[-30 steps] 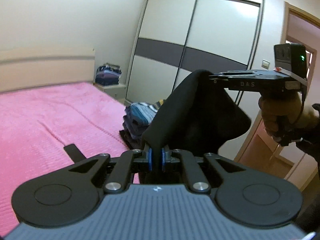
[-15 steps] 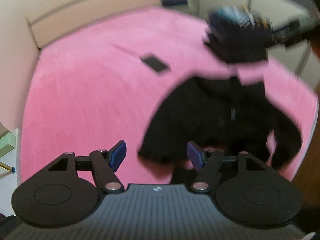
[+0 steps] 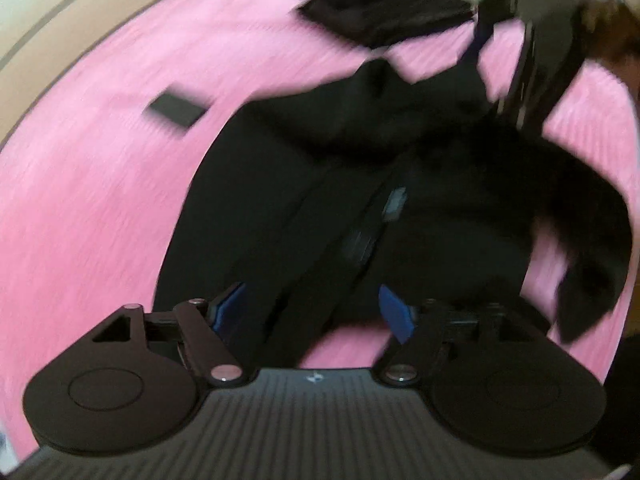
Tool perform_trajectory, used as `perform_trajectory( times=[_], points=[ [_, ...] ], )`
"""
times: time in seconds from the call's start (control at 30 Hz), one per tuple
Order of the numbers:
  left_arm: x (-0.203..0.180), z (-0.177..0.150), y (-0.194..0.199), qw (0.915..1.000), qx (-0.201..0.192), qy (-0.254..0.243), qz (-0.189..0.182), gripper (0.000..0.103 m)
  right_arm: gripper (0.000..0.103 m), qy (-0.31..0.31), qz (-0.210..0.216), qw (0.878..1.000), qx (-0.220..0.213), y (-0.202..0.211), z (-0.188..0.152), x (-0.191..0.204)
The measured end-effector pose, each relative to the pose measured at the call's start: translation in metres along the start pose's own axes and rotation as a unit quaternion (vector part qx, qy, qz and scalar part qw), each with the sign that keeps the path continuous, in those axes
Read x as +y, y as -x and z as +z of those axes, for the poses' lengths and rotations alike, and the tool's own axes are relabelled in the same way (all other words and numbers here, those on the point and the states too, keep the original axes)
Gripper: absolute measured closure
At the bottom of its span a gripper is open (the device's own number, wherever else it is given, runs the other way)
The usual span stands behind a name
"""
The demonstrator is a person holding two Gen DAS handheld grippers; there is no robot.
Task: Fold clothes
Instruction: 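Lift the black jacket with both grippers and carry it onto the pink bed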
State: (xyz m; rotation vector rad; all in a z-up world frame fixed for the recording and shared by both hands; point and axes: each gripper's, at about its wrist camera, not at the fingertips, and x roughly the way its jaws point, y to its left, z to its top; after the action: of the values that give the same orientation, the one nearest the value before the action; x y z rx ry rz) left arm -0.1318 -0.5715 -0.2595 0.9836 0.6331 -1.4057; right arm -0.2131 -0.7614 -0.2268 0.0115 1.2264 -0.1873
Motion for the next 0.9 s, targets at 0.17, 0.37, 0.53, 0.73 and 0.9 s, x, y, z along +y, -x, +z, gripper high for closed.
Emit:
perform_trajectory(
  times=[0.17, 0.37, 0.53, 0.73, 0.9],
  points=[
    [-0.021, 0.079, -0.037, 0.995, -0.041, -0.085, -0.033, 0.025, 0.004, -0.192, 0.017, 0.981, 0.031, 0.002, -0.069, -0.05],
    [-0.073, 0.133, -0.073, 0.9575, -0.092, -0.261, -0.082, 0.025, 0.065, -0.292, 0.059, 0.954, 0.036, -0.009, -0.128, -0.059],
    [-0.121, 0.116, -0.095, 0.8866, -0.099, -0.442, -0.094, 0.021, 0.1, -0.349, 0.056, 0.935, 0.001, 0.013, -0.141, -0.078],
    [-0.14, 0.108, -0.121, 0.8379, -0.095, -0.535, -0.048, 0.031, 0.1, -0.339, 0.044, 0.937, -0.07, 0.079, -0.146, -0.09],
    [-0.136, 0.129, -0.113, 0.8494, -0.079, -0.519, -0.052, 0.089, 0.1, -0.335, 0.049, 0.935, -0.105, 0.106, -0.148, -0.097]
  ],
)
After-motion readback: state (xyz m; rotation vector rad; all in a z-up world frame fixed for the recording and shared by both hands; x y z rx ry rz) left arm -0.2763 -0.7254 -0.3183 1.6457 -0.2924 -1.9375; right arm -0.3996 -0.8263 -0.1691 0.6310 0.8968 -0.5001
